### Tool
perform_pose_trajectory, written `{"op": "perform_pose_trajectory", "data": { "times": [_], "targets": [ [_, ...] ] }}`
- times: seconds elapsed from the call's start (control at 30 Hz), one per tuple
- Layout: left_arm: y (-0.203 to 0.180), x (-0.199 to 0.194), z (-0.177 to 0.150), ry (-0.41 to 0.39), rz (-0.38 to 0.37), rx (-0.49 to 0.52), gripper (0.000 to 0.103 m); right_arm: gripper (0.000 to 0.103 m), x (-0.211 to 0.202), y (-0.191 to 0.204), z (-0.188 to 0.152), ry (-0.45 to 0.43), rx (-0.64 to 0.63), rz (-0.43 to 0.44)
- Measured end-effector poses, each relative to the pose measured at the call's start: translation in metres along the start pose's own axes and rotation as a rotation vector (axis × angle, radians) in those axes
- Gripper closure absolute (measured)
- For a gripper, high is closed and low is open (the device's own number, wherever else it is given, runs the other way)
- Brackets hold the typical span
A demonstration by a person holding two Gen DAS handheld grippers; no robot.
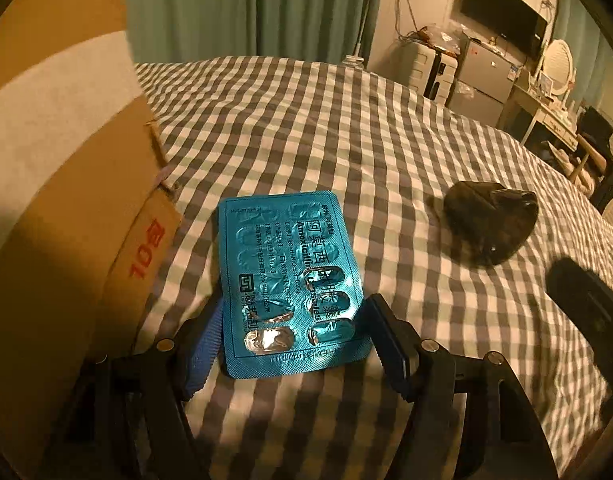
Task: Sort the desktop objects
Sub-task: 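Grasp the teal blister pack with the left tool while the right tool grasps the black hair tie, then carry the blister pack and hair tie into the box and release both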
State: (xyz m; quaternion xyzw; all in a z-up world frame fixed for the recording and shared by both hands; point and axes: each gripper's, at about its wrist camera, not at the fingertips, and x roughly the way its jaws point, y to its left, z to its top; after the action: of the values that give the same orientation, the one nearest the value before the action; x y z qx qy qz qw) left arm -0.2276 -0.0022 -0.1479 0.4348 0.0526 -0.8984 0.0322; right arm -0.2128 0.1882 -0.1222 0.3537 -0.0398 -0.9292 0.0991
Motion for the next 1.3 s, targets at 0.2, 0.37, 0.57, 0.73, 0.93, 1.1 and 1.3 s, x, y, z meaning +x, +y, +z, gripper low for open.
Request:
{"op": "perform_pose_trajectory", "data": {
  "times": [0.2, 0.37, 0.57, 0.73, 0.93, 1.1, 1.3],
  "targets": [
    [0.0, 0.006, -0.004, -0.044, -0.002, 0.021, 0.031, 0.016, 0.045, 0.0, 0.019, 0.036, 0.047, 0.001],
    [0.001, 0.006, -0.008, -0.055, 0.003, 0.025, 0.031, 0.016, 0.078, -0.008, 0.031, 0.127, 0.144, 0.025],
    [0.003, 0.002, -0.016, -0.063, -0.008, 0.016, 0.031, 0.03, 0.068, -0.007, 0.025, 0.154, 0.143, 0.007],
    [0.0, -0.01, -0.028, -0.06, -0.008, 0.022, 0.031, 0.036, 0.015, -0.003, -0.002, 0.156, 0.121, -0.015],
    [-0.009, -0.034, -0.051, -0.025, -0.014, 0.055, 0.031, 0.062, -0.034, -0.006, -0.041, 0.171, 0.119, -0.057],
    [-0.005, -0.052, -0.071, 0.017, -0.034, 0.066, 0.031, 0.07, -0.065, -0.011, -0.056, 0.165, 0.15, -0.028],
    [-0.003, -0.07, -0.082, 0.04, -0.042, 0.068, 0.031, 0.076, -0.096, -0.007, -0.064, 0.161, 0.131, -0.025]
  ]
}}
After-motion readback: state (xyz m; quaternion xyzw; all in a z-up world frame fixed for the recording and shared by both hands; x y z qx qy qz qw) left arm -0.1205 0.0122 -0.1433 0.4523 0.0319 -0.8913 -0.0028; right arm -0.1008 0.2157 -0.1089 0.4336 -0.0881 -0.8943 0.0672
